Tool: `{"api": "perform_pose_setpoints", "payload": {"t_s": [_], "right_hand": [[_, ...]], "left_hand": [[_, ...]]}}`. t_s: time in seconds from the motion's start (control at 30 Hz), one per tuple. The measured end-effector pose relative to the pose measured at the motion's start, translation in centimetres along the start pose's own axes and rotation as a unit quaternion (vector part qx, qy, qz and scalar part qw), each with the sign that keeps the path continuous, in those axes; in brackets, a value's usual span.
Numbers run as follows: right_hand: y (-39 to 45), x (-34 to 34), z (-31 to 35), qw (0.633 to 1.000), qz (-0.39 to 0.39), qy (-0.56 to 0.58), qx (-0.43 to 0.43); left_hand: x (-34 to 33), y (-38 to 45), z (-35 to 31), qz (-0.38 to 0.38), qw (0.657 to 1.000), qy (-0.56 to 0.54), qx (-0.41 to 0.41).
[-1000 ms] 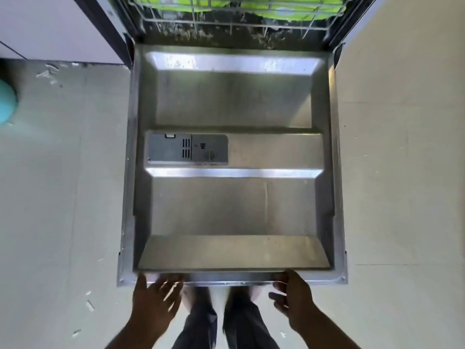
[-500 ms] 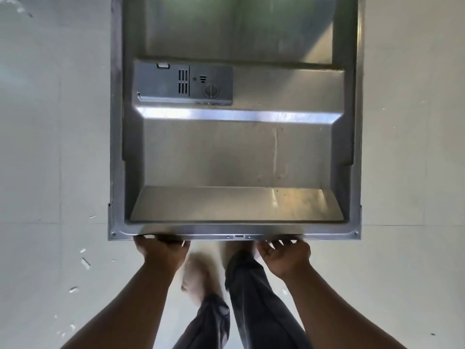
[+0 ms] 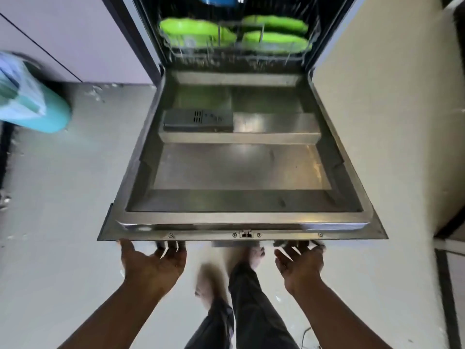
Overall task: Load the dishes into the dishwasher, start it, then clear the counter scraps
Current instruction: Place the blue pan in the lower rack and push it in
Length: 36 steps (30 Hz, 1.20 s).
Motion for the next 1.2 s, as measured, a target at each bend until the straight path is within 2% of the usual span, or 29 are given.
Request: {"api": "perform_pose_setpoints", "payload": {"t_s": [0.23, 0.43, 0.5, 0.53, 0.6, 0.63, 0.67, 0.7, 0.73, 0.77, 0.8, 0.83, 0.87, 0.9, 0.93, 1.0, 1.03, 1.1, 1.13, 1.2], "right_hand": [[-13.2, -7.0, 10.6, 0.982, 0.043, -0.046, 0.179], [-21.9, -13.7, 19.0, 0.945, 0.124, -0.150, 0.262], [-23.3, -15.4, 21.1, 0.915, 0.140, -0.198, 0.321], [-23.8, -16.3, 22.2, 0.888, 0.147, -0.238, 0.364], [-25.3, -18.1, 24.6, 0.831, 0.142, -0.312, 0.439], [-26.0, -18.9, 25.7, 0.810, 0.134, -0.342, 0.457], [-26.8, -19.9, 27.1, 0.790, 0.125, -0.366, 0.476], [-27.5, -20.8, 28.3, 0.770, 0.117, -0.388, 0.492], [-28.1, -22.0, 29.4, 0.752, 0.116, -0.407, 0.506], [-28.5, -23.1, 30.4, 0.734, 0.121, -0.424, 0.517], [-29.0, -24.0, 31.2, 0.714, 0.127, -0.443, 0.528], [-29.6, -25.1, 32.0, 0.693, 0.124, -0.461, 0.540], [-30.0, -25.9, 32.9, 0.677, 0.108, -0.475, 0.552], [-30.5, -26.8, 34.0, 0.657, 0.073, -0.486, 0.572], [-31.5, -27.6, 35.1, 0.616, 0.017, -0.510, 0.600], [-34.0, -29.4, 37.0, 0.466, -0.123, -0.572, 0.664], [-35.1, -30.6, 37.8, 0.405, -0.165, -0.582, 0.686], [-37.1, -33.2, 38.8, 0.336, -0.169, -0.571, 0.730], [-37.5, -34.8, 39.0, 0.303, -0.144, -0.571, 0.749], [-38.6, -38.5, 39.1, 0.207, -0.078, -0.595, 0.773]], "left_hand": [[-10.4, -15.9, -2.3, 0.145, 0.989, -0.006, -0.035], [-19.1, -25.5, -4.6, 0.244, 0.963, 0.058, -0.095], [-21.6, -27.5, -5.4, 0.271, 0.948, 0.114, -0.124], [-22.9, -28.4, -5.7, 0.279, 0.936, 0.154, -0.146], [-25.4, -30.0, -6.1, 0.279, 0.891, 0.286, -0.218], [-26.4, -30.7, -6.1, 0.270, 0.851, 0.366, -0.262], [-27.5, -31.5, -6.4, 0.260, 0.795, 0.452, -0.311], [-28.6, -32.2, -6.6, 0.239, 0.714, 0.548, -0.366], [-29.8, -32.8, -7.2, 0.201, 0.598, 0.649, -0.426], [-30.9, -33.0, -8.0, 0.142, 0.445, 0.744, -0.478], [-31.9, -33.2, -8.9, 0.060, 0.275, 0.811, -0.513], [-33.0, -33.7, -9.7, -0.007, 0.127, 0.830, -0.544], [-34.1, -33.9, -10.6, -0.047, 0.023, 0.824, -0.564], [-35.3, -34.1, -11.4, -0.060, -0.017, 0.812, -0.580], [-36.7, -34.3, -12.1, -0.062, -0.023, 0.802, -0.594], [-39.3, -34.6, -13.5, -0.064, -0.025, 0.776, -0.627], [-40.5, -34.7, -14.3, -0.068, -0.025, 0.764, -0.641], [-42.8, -34.4, -15.9, -0.071, -0.019, 0.753, -0.654], [-43.8, -34.3, -16.5, -0.072, -0.018, 0.755, -0.652], [-46.3, -34.1, -17.7, -0.067, -0.026, 0.752, -0.655]]}}
Point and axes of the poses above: each hand's wrist, its own y-axis towards the middle knuckle, its own x-axis out of the back of the hand, z = x × y, the point moved 5 cm from there along y, towards the middle knuckle, and after that the axes turned 3 degrees about y, right-handed, at the moved point
